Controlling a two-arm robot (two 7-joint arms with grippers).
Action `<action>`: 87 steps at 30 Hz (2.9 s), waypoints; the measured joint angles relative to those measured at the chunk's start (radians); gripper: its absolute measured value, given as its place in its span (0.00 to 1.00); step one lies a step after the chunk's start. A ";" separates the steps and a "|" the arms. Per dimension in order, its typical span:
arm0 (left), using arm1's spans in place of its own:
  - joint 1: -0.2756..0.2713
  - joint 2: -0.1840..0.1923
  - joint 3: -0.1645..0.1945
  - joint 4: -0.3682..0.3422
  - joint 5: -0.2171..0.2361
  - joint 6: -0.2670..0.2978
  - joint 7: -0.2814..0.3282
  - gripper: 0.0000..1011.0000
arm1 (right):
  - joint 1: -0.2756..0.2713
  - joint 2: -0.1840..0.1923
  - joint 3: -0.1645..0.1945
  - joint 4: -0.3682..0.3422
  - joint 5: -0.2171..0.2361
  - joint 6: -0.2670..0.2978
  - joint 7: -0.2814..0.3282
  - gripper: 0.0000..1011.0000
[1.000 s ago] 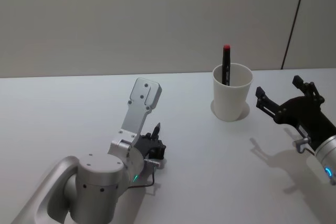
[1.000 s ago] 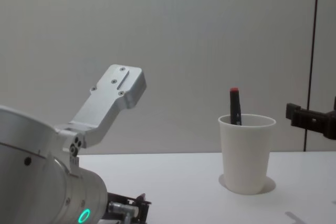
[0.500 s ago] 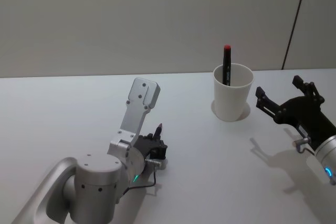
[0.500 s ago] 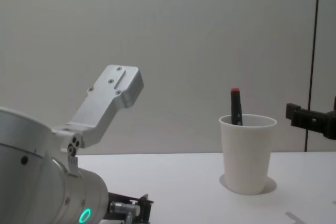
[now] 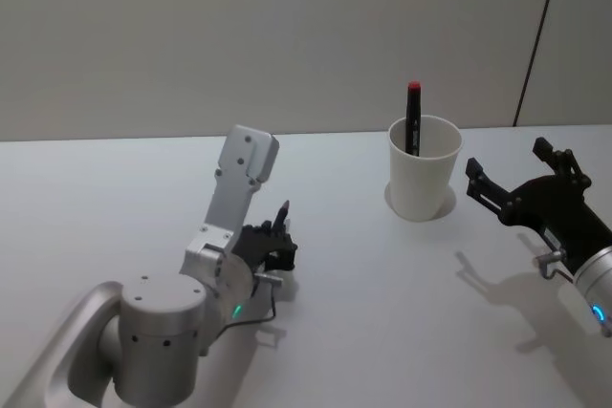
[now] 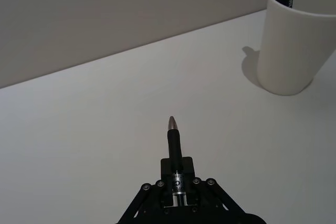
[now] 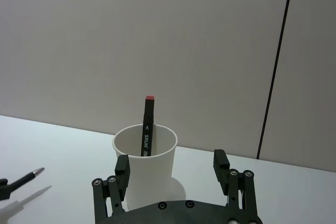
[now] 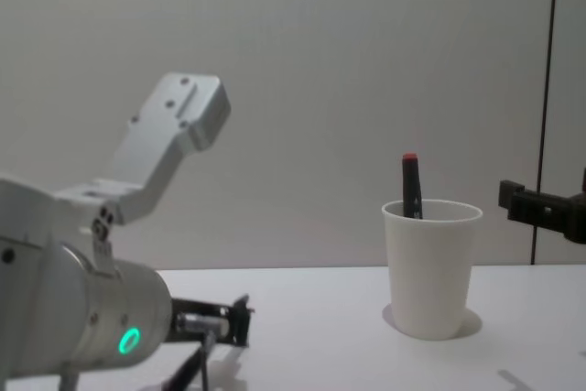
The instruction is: Place the pen into the pen holder.
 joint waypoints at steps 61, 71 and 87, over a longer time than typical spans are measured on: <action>0.061 0.198 -0.175 -0.012 -0.212 -0.732 -0.559 0.12 | 0.000 0.000 0.000 0.000 0.000 0.000 0.000 0.99; 0.048 0.187 -0.154 0.024 -0.237 -0.804 -0.728 0.12 | 0.000 0.000 0.000 0.000 0.000 0.000 0.000 0.99; -0.003 0.134 -0.103 0.097 -0.240 -0.877 -0.965 0.12 | 0.000 0.000 0.000 0.000 0.000 0.000 0.000 0.99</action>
